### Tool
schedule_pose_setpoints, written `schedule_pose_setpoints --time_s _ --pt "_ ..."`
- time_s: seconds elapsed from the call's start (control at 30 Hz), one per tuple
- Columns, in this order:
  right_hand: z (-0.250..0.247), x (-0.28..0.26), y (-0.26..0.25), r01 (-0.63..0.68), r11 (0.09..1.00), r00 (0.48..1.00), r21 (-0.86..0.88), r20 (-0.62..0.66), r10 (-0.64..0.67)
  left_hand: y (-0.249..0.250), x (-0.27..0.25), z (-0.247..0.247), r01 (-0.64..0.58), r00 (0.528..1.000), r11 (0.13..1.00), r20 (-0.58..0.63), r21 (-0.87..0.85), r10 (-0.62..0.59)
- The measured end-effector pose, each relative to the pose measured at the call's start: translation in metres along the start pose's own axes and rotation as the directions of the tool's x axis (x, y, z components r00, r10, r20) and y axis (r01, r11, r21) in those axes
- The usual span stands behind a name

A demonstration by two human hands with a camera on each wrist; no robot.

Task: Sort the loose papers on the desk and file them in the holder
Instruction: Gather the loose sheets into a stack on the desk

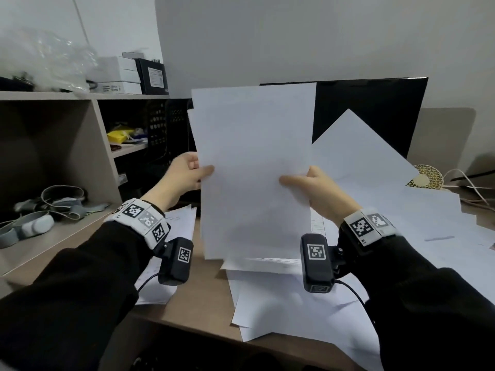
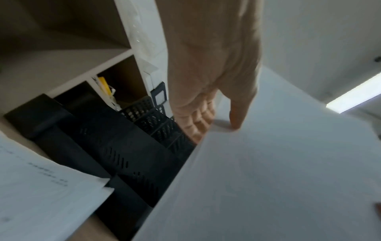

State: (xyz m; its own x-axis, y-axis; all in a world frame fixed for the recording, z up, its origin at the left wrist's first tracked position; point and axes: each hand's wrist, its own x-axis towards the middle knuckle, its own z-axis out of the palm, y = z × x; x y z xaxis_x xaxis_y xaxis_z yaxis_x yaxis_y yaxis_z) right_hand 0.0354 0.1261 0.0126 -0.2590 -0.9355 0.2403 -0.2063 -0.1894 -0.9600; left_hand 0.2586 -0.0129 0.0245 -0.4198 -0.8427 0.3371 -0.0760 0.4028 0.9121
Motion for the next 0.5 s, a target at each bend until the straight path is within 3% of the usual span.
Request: schedule_pose_setpoints --time_s 0.07,0.2,0.4,0.5 --pt "0.008 0.004 0.000 0.043 0.999 0.997 0.006 -0.066 -0.042 -0.001 -0.004 -0.016 -0.013 0.998 1.000 -0.056 0.003 0.014" --pt "0.021 0.014 0.008 0.061 0.998 0.968 -0.007 -0.243 -0.060 0.002 -0.016 -0.035 -0.046 0.997 0.996 -0.059 0.073 0.050" --pt "0.040 0.023 0.020 0.023 0.999 0.959 -0.043 -0.283 -0.034 0.002 -0.021 -0.051 -0.043 0.991 0.982 -0.114 0.186 0.065" --pt "0.049 0.027 0.019 0.015 0.998 0.946 -0.065 -0.323 -0.035 -0.001 -0.025 -0.062 0.030 0.994 0.981 -0.113 0.192 -0.008"
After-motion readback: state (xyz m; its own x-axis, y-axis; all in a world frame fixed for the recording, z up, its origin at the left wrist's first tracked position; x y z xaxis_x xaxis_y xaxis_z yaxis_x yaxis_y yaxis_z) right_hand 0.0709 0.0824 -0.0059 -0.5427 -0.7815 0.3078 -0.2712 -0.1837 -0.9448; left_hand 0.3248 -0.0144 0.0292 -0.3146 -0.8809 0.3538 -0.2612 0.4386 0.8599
